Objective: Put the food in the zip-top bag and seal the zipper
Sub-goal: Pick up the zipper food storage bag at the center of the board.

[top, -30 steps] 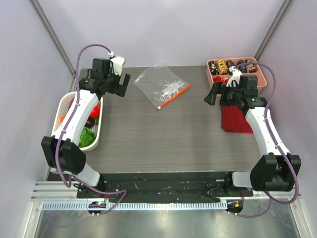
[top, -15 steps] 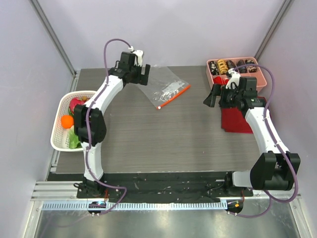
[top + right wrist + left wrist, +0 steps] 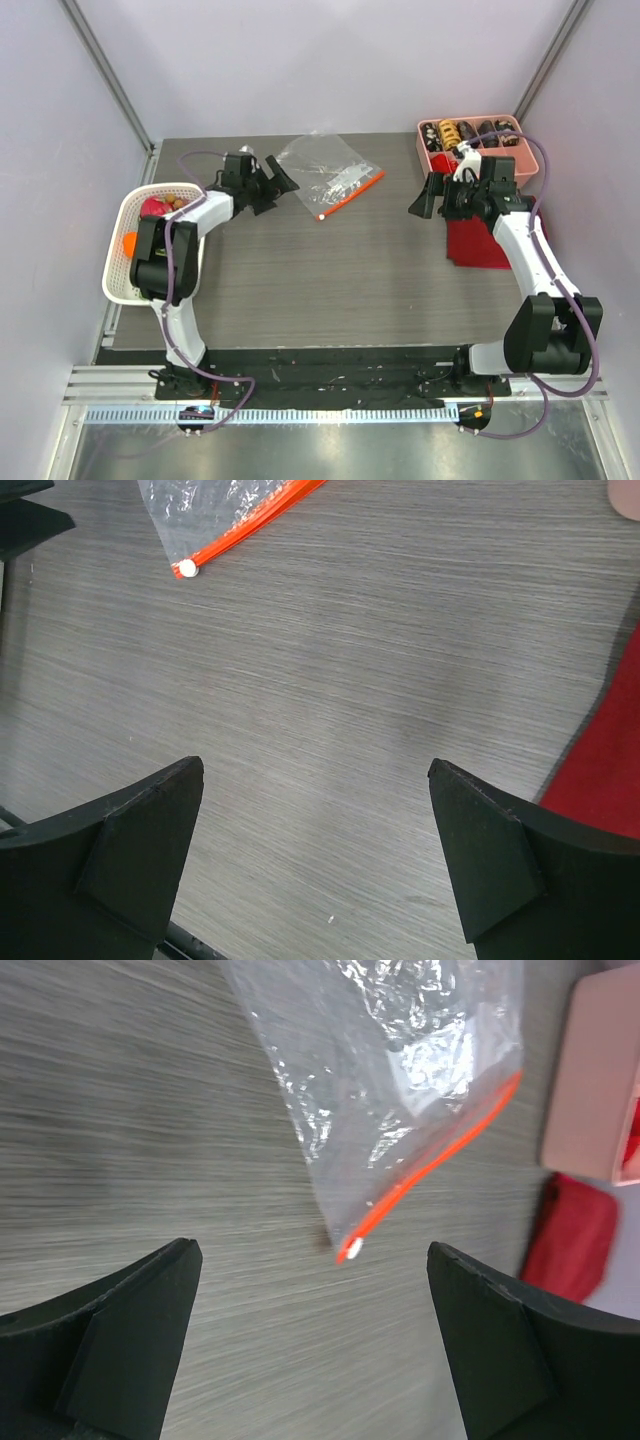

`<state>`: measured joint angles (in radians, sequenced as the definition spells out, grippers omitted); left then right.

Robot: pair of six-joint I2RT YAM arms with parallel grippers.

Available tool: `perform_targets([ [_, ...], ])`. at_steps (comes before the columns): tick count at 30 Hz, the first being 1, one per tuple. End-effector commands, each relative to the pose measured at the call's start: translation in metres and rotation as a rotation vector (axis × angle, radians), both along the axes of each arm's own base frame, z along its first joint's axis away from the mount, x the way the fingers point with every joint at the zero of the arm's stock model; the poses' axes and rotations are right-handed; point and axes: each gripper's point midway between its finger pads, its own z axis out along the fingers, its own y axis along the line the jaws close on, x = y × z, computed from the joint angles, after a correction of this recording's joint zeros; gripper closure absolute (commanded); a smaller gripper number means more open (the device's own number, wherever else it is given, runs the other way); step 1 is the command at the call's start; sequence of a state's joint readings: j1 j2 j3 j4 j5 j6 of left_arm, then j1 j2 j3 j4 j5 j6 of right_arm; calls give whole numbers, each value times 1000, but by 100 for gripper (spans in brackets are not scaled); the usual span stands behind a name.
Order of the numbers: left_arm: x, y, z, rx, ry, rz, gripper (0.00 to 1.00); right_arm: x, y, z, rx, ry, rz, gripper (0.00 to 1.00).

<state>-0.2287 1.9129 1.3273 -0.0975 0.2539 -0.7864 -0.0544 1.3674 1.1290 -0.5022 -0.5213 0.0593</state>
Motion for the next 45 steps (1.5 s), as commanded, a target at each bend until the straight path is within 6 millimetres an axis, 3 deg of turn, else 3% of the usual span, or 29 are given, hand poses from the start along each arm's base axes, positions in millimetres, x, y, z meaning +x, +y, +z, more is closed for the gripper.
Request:
perform_targets([
  [1,19,-25,0,-245,-4,77,0,5,4,1,23,-9,29,0],
  [8,42,-36,-26,-357,-14,113,4,19,3,-5,10,9,32,1],
  [10,51,-39,-24,-365,-33,109,6,26,1,0,-5,-9,37,0],
  [15,65,-50,-56,-362,17,105,15,43,-8,0,-84,-46,57,0],
  [16,68,-58,-65,-361,40,82,21,44,-13,-7,-133,-60,83,0],
  [20,74,-66,-78,-339,47,61,29,46,-29,-17,-277,-117,126,0],
  [21,76,-68,-77,-347,45,52,32,47,-31,-12,-297,-153,124,0],
  [24,77,-77,-61,-360,15,-26,56,48,-31,9,-338,-270,151,0],
  [26,68,-81,-50,-359,31,-78,72,48,-30,21,-382,-353,182,0],
  [27,64,-83,-28,-359,0,-122,79,48,-29,24,-401,-403,193,0],
  [28,53,-84,-27,-351,47,-148,91,44,-25,38,-420,-465,205,0],
  [29,43,-89,-12,-366,54,-209,95,43,-24,46,-465,-527,232,0],
  [30,35,-90,7,-368,48,-241,100,38,-21,41,-476,-533,253,0],
  [32,13,-89,16,-357,110,-291,100,25,-13,52,-511,-588,303,0],
  [33,1,-91,35,-375,109,-336,100,21,-10,55,-517,-603,324,0],
  [34,-8,-91,41,-370,117,-367,100,12,-6,69,-519,-649,346,0],
  [35,-21,-88,38,-372,186,-369,100,2,6,70,-532,-668,413,0],
  [36,-34,-90,53,-397,195,-410,100,-6,11,75,-542,-694,444,0],
  [42,-104,-78,49,-378,421,-494,100,-72,58,90,-581,-816,719,0],
  [43,-111,-78,59,-392,416,-514,100,-81,63,89,-572,-819,748,0],
  [44,-122,-77,55,-413,454,-506,100,-99,76,85,-546,-818,812,0],
  [45,-121,-79,62,-445,427,-509,100,-106,82,83,-534,-821,830,1],
])
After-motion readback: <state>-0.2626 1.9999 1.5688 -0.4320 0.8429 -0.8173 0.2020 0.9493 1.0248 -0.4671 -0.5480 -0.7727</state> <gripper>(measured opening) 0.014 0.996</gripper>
